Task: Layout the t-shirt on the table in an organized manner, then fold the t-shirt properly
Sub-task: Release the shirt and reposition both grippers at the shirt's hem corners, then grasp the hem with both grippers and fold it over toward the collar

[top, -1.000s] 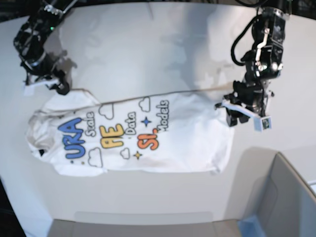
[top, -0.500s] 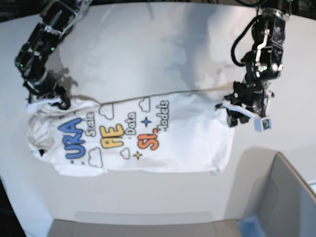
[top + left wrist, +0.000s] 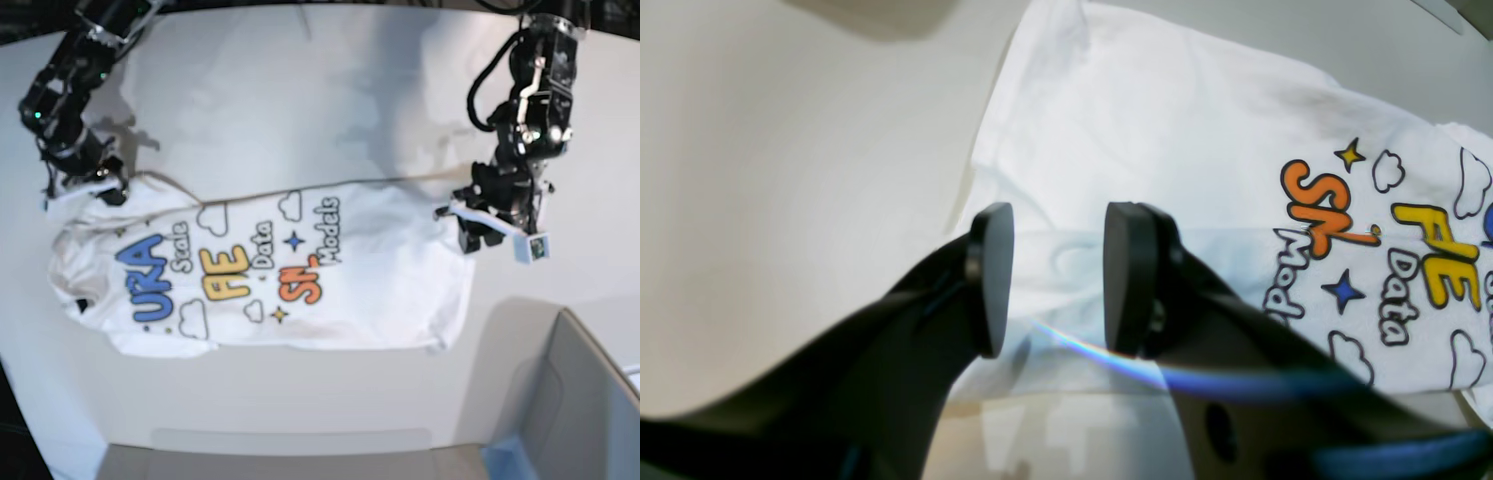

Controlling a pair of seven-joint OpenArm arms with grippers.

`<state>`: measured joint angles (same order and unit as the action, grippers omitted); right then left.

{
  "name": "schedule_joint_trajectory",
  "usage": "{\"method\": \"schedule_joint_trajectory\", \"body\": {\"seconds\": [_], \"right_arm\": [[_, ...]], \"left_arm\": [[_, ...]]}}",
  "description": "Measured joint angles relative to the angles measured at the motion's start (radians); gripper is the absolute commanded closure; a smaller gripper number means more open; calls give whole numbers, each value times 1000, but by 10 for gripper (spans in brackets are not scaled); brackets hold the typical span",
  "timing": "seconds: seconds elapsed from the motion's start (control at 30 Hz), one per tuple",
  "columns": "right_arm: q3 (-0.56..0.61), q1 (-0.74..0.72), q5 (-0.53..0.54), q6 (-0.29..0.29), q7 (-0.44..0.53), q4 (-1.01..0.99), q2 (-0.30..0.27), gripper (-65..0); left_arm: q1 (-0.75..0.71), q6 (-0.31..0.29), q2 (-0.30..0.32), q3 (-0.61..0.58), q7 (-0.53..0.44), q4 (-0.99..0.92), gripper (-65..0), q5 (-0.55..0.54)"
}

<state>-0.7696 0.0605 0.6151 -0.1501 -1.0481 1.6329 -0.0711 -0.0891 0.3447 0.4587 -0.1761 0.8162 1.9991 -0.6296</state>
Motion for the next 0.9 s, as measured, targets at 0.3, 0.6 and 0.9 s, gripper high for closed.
{"method": "schedule_joint_trajectory", "body": {"seconds": [0.3, 0.6, 0.9], "right_arm": [[0, 62, -2, -3, -3, 184, -1, 0], [1, 57, 3, -3, -3, 268, 0, 0], [120, 79, 8, -7, 121, 294, -61, 0]], "left_arm": [[-134, -85, -134, 165, -2, 2, -239, -3], [-275, -265, -161, 344, 20, 2, -239, 2], [-308, -297, -162, 342, 19, -1, -240, 0]]}}
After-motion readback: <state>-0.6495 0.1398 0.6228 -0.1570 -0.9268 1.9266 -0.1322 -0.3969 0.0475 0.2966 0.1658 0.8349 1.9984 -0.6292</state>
